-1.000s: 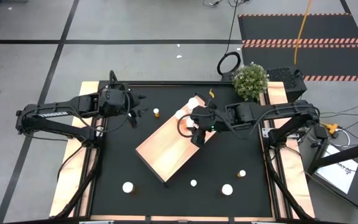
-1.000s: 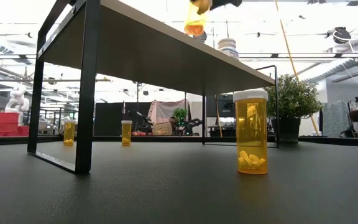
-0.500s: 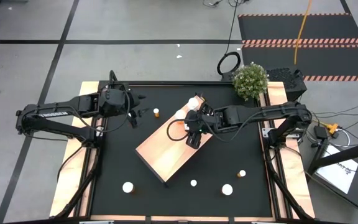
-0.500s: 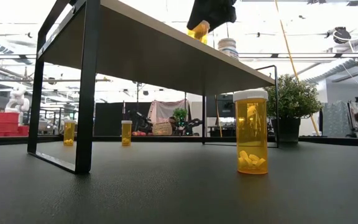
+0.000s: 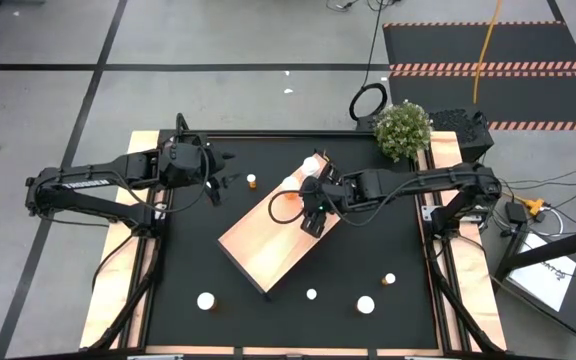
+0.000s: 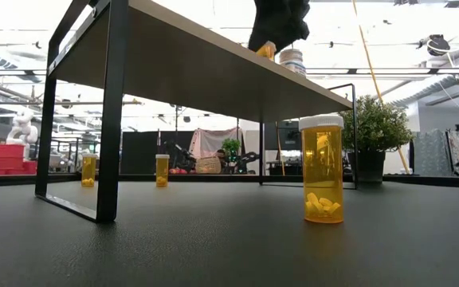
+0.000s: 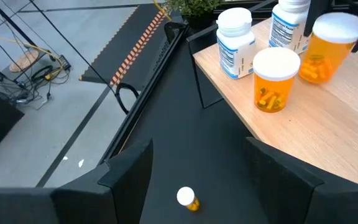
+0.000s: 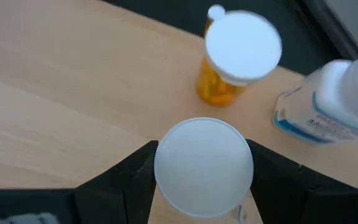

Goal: Pick and place medicine bottles onto shelf by color
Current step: Put the large orange pill bottle on the shelf

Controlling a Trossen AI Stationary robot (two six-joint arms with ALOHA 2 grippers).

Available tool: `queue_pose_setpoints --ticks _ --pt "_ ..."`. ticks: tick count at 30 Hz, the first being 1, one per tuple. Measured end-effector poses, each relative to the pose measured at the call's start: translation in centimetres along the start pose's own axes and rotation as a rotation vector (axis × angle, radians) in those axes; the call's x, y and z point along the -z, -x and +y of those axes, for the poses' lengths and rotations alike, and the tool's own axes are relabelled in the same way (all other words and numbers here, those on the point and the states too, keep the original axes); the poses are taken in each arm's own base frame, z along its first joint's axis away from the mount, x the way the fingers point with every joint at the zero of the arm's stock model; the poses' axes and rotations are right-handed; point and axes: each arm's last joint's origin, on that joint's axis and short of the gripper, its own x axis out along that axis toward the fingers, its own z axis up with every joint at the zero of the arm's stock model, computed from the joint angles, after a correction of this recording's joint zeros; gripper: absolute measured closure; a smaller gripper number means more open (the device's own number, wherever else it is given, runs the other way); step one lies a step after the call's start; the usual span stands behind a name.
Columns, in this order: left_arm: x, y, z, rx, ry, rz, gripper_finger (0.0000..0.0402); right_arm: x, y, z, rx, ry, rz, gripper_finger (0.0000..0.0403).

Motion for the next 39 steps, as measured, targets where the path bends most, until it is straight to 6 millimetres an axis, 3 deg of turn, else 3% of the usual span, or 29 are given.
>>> queue_pose_setpoints --ticks 29,39 --pt "-0.01 0.0 0.0 0.0 0.002 -0.001 0.0149 0.13 -0.58 -0.01 -0.03 -0.02 0.0 0.0187" --pt "-0.01 0.0 0.0 0.0 0.002 -0.001 0.0149 0.1 -0.58 -0.04 -0.021 -0.018 -0.006 0.0137"
